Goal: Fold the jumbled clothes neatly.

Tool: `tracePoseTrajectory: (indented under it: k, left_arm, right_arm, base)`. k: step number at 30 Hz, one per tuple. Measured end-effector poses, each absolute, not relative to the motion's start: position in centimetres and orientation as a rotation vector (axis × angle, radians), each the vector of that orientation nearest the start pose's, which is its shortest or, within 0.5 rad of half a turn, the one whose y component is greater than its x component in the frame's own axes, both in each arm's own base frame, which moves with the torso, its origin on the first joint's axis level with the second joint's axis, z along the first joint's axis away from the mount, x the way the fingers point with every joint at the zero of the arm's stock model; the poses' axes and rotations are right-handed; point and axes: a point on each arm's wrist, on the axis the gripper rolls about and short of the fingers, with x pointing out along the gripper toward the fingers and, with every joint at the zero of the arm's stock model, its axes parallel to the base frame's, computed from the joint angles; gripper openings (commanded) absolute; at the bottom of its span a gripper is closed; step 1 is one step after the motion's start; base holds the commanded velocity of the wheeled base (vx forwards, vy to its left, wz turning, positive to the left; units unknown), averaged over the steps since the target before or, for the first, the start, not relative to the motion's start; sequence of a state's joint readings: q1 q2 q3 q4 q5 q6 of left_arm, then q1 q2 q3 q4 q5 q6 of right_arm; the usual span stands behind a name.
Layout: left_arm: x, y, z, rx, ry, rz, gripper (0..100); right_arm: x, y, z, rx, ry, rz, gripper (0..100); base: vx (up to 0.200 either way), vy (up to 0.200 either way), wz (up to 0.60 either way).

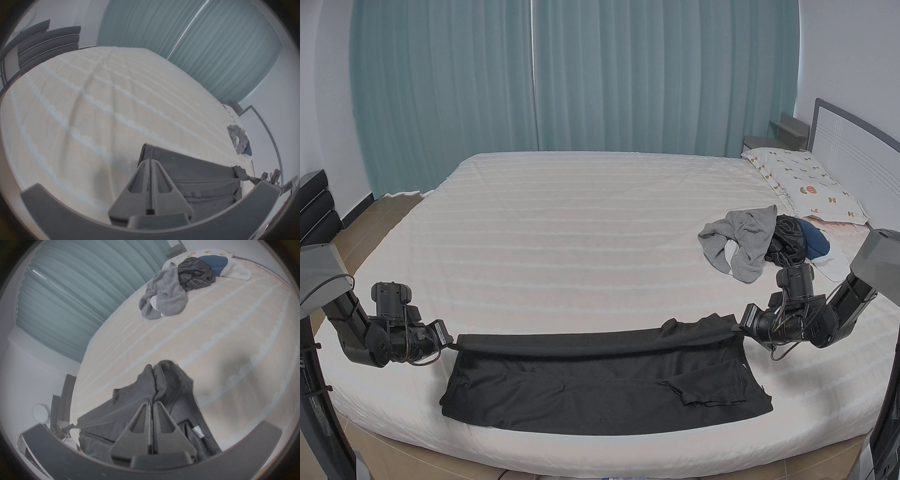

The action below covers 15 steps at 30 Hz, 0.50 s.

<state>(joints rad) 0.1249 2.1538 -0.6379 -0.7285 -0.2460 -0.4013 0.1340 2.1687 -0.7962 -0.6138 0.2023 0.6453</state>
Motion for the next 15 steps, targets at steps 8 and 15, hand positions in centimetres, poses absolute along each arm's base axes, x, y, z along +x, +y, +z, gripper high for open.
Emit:
tracePoseTrajectory:
  k: [8,15]
  left_arm:
    - [31.4,2.9,-0.9,-0.517,0.860,0.044,0]
    - [31.3,2.7,-1.3,-0.515,0.877,0.042,100]
  right_arm:
    - [33.8,5.1,0.4,0.576,0.899,0.066,0]
    - [33.7,5.1,-0.2,0.573,0.921,0.058,100]
  base:
    - [0.000,0.000,0.00]
    - [0.000,0.000,0.00]
